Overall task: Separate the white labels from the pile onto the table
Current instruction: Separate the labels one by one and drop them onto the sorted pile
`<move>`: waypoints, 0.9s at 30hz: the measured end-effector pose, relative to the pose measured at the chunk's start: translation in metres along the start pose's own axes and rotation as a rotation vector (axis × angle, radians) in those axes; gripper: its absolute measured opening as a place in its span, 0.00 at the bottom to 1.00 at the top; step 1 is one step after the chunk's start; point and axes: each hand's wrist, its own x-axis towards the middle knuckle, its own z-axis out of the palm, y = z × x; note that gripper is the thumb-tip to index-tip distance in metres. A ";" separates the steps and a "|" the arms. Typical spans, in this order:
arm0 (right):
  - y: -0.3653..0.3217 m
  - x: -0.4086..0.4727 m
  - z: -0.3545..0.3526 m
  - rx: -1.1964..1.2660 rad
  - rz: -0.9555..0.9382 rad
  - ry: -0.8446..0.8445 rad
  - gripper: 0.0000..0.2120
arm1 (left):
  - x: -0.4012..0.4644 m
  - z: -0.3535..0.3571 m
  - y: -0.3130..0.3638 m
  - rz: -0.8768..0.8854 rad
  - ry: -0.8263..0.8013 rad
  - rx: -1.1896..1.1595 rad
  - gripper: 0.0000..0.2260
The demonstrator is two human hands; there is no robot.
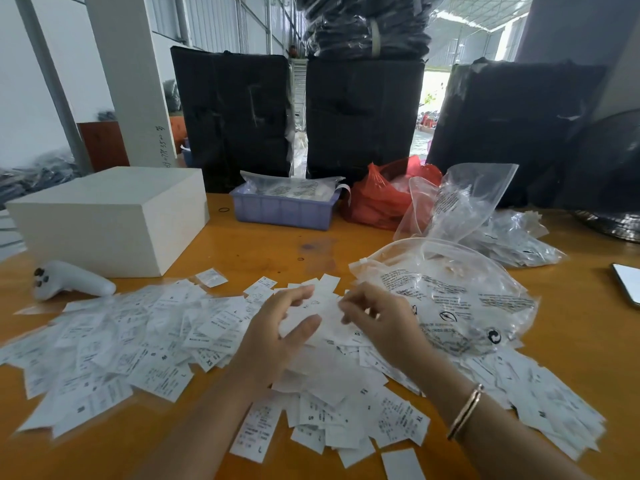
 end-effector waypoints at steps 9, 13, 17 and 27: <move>0.015 0.000 0.023 0.129 0.083 0.120 0.09 | 0.004 0.007 -0.006 -0.065 0.066 -0.052 0.08; 0.030 0.006 0.024 -0.226 0.115 0.133 0.14 | 0.006 0.006 -0.010 -0.112 0.116 -0.122 0.05; 0.039 0.007 0.034 -0.515 0.142 -0.080 0.22 | 0.005 0.005 -0.011 -0.152 0.110 -0.200 0.09; 0.037 0.006 0.030 -0.445 0.078 0.093 0.12 | 0.004 0.003 -0.002 -0.133 0.063 -0.284 0.08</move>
